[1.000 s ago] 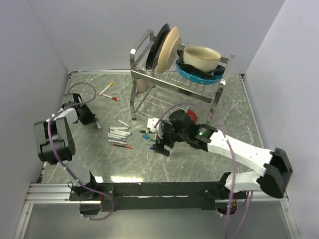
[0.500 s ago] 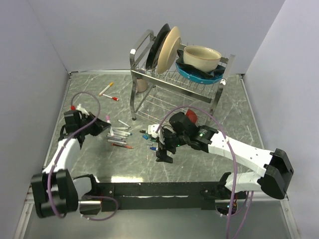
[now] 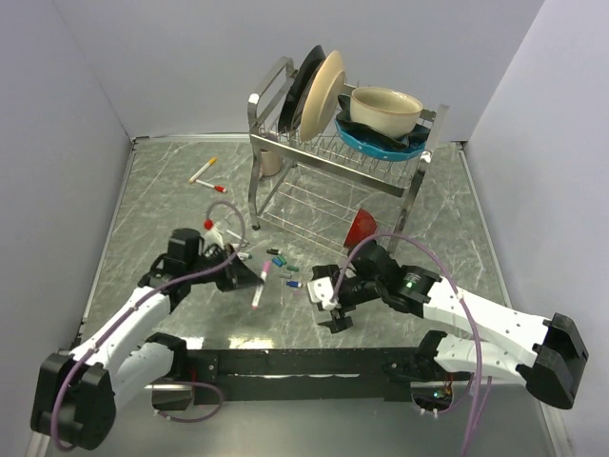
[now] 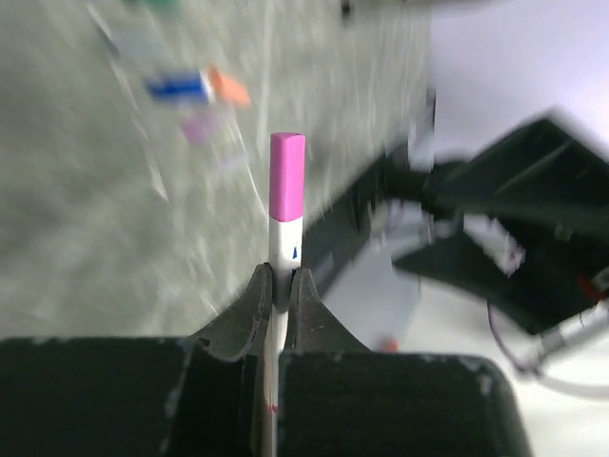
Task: Open the pen caps
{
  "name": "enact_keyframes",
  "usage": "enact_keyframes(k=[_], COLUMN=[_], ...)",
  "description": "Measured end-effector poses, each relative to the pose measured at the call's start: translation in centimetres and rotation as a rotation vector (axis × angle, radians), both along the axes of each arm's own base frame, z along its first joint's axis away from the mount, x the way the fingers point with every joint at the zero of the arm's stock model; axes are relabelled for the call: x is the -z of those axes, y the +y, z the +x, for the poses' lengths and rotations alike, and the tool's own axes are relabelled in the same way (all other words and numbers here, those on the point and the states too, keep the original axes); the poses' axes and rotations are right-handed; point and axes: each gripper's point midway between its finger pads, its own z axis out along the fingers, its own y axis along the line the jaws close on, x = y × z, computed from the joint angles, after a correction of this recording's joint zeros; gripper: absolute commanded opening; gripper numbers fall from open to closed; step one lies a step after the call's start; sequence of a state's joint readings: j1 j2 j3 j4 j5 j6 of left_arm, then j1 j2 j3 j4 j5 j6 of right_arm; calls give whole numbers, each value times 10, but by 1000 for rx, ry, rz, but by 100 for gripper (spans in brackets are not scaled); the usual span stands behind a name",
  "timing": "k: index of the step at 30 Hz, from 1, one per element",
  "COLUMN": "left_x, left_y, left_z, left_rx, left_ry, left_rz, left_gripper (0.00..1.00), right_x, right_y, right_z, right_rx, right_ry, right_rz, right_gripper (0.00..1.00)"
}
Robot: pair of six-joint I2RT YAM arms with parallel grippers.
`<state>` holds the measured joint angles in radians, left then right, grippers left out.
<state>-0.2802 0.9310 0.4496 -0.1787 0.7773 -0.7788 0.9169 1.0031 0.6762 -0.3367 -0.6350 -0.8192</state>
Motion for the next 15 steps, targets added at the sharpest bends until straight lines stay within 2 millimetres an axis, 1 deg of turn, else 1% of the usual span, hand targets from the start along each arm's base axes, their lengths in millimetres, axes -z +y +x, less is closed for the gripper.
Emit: enact_keyframes(k=[3,7,9,11,14,15], left_x=[14,23,24,21,13,11], left_y=[-23,-44,-56,-67,-86,-92], left_z=[-32,-61,-75,-84,-91,-92], left_rx=[129,253,313,366,435,451], left_ry=[81,146,168,178,163,157], left_rz=[2,15,21,23,12,6], left_gripper=[1,1,1,1,1,1], right_x=[2,8,9,11,18,22], right_y=[-2,-3,-1,1,5,6], right_z=[-2,-5,-7,-11,-18,-20], right_rx=[-49,-93,-114,-141,-183,-197], right_ry=[-74,-125,-143,-157,-166,-167], right_rz=[17,11,10,5,-15,-28], right_gripper=[100,96,94,91,83,76])
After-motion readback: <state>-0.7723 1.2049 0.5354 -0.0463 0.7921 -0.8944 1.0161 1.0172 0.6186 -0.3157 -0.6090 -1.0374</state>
